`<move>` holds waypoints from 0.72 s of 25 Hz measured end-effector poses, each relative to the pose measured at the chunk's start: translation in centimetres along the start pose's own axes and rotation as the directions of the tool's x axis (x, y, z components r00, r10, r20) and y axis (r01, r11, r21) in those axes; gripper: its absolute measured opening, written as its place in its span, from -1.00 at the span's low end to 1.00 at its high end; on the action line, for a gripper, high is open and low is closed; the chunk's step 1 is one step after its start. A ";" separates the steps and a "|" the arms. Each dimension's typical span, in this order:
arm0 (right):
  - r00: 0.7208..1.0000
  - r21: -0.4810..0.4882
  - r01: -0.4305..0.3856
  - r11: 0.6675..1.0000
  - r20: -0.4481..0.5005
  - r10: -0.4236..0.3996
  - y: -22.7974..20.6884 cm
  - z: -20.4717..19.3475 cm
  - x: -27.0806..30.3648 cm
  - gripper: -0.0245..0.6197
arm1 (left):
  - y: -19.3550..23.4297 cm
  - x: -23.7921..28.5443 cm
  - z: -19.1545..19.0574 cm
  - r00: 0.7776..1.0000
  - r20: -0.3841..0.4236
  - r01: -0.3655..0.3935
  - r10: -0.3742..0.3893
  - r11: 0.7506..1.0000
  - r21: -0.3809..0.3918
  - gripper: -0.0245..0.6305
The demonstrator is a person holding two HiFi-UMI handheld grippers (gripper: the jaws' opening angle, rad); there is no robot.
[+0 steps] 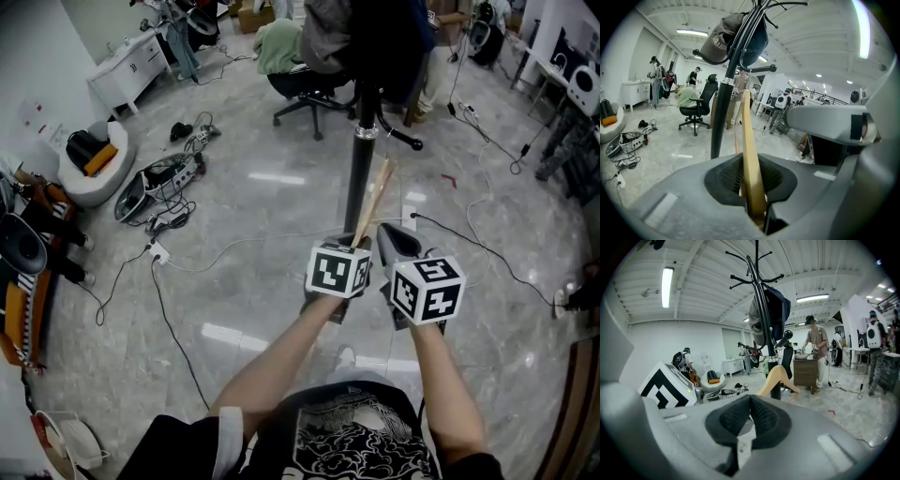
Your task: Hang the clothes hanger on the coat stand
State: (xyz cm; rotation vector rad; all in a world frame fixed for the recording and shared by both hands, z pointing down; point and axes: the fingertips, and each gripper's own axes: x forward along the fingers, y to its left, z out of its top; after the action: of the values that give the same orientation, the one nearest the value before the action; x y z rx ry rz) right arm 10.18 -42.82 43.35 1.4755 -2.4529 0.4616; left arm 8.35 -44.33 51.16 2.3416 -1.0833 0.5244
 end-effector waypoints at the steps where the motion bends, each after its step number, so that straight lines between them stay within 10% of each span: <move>1: 1.000 0.001 -0.001 1.000 0.000 0.001 0.0 0.1 0.0 -0.92 | -0.1 0.0 0.1 1.000 0.000 0.001 -0.001 1.000 0.002 -0.84; 18: 1.000 0.014 -0.001 1.000 0.014 0.001 0.0 0.1 -1.1 -0.92 | -0.3 -0.3 -0.5 1.000 -0.018 -0.014 0.014 1.000 0.015 -0.58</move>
State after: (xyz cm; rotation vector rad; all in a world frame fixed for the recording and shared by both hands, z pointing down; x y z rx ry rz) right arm 10.64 -41.96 42.85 1.4879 -2.4667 0.4710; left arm 8.37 -43.70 51.28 2.3389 -1.0923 0.5595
